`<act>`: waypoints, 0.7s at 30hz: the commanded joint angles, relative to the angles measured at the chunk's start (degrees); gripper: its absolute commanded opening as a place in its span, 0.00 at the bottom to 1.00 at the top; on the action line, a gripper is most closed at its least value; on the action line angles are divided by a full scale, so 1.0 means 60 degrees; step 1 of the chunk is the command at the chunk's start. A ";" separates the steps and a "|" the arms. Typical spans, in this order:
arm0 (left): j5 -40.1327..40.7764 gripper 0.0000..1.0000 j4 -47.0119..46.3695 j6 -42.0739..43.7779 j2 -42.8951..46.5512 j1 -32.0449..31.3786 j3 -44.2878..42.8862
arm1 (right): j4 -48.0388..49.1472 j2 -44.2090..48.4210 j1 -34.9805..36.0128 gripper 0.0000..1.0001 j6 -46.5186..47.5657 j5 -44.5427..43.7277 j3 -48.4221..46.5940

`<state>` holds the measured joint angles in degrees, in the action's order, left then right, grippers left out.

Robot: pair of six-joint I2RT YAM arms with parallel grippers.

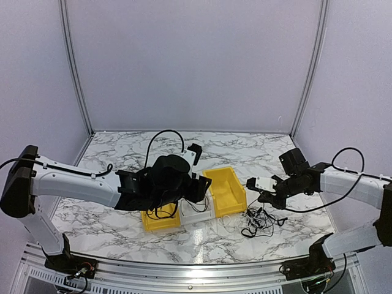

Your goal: Untangle the cables

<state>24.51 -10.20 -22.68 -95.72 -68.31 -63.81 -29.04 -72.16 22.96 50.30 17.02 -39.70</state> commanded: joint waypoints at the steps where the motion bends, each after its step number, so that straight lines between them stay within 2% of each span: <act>1: 0.0019 0.58 -0.0356 0.0117 -0.0269 -0.0040 -0.0117 | -0.0617 0.1137 -0.0041 0.01 0.0029 0.0196 -0.0129; 5: -0.0095 0.58 -0.0538 0.0131 -0.0459 -0.0040 -0.0135 | -0.1386 0.2135 -0.0037 0.00 -0.0033 0.0290 -0.0433; 10: -0.0502 0.58 -0.1086 0.0306 -0.0677 -0.0055 -0.0206 | -0.2549 0.3228 -0.0033 0.00 -0.0118 0.1175 -0.1457; 15: -0.1047 0.58 -0.2298 0.0777 -0.1019 -0.0231 -0.0491 | -0.3647 0.3467 -0.0037 0.00 -0.0358 0.2112 -0.2747; 21: -0.1779 0.58 -0.3879 0.1278 -0.2051 -0.0659 -0.1478 | -0.3944 0.3574 -0.0036 0.00 -0.0843 0.2584 -0.3649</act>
<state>17.76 -23.57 -18.31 -104.29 -70.43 -68.53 -48.90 -51.33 22.96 47.97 28.51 -58.04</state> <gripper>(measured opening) 0.578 0.008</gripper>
